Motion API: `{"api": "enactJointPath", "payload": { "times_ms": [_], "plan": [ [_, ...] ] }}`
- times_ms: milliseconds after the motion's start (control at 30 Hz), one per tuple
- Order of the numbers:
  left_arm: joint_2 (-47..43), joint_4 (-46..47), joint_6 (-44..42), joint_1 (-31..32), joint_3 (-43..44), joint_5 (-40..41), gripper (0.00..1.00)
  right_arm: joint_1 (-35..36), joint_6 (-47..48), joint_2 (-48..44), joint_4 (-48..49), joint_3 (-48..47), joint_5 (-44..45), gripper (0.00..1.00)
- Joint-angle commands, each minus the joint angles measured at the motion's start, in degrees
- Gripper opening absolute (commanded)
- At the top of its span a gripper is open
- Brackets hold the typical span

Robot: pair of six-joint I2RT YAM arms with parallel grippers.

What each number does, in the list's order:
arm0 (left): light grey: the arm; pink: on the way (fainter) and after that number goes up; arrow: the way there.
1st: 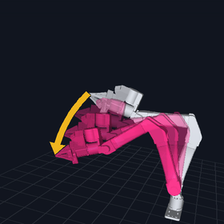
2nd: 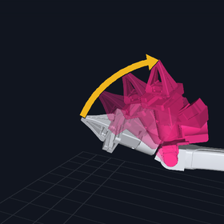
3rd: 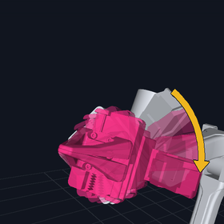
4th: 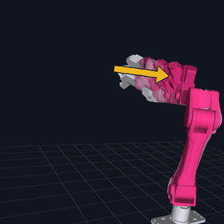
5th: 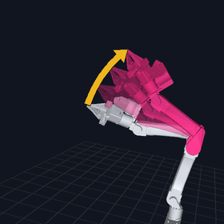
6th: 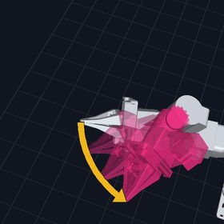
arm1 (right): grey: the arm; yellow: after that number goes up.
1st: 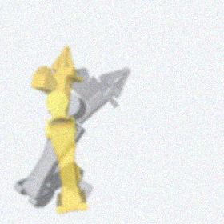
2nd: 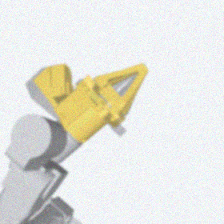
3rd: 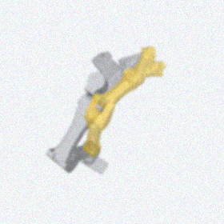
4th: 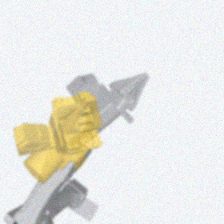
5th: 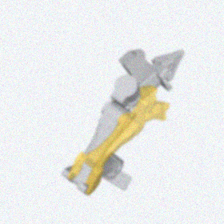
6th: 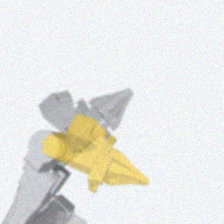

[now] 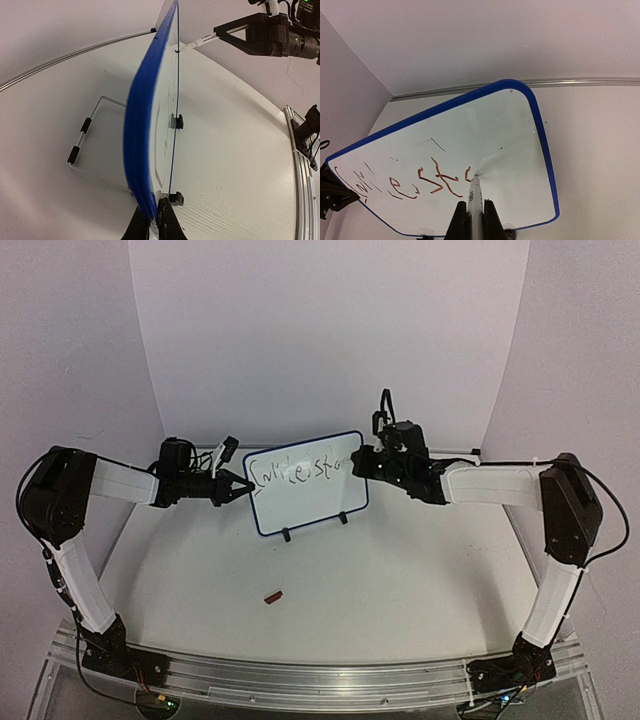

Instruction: Write a sentence on the whiteboard

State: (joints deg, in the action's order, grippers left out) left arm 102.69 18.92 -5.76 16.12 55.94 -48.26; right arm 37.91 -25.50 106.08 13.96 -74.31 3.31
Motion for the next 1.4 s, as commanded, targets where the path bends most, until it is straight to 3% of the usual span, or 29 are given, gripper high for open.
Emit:
{"api": "enactJointPath", "payload": {
  "times_ms": [0, 1000, 1367],
  "plan": [
    [0.4, -4.7, -4.1, 0.0, 0.5, 5.5, 0.00, -0.3, 1.4, -1.9, 1.4, -3.3, 1.7, 0.00],
    [0.3, -4.7, -4.1, 0.0, 0.4, 5.5, 0.00, -0.3, -1.3, -1.9, 1.5, 1.8, 3.2, 0.00],
    [0.3, -4.7, -4.1, 0.0, 0.4, 5.5, 0.00, -0.3, -0.9, -6.5, 4.2, 3.6, 2.0, 0.00]
  ]
}}
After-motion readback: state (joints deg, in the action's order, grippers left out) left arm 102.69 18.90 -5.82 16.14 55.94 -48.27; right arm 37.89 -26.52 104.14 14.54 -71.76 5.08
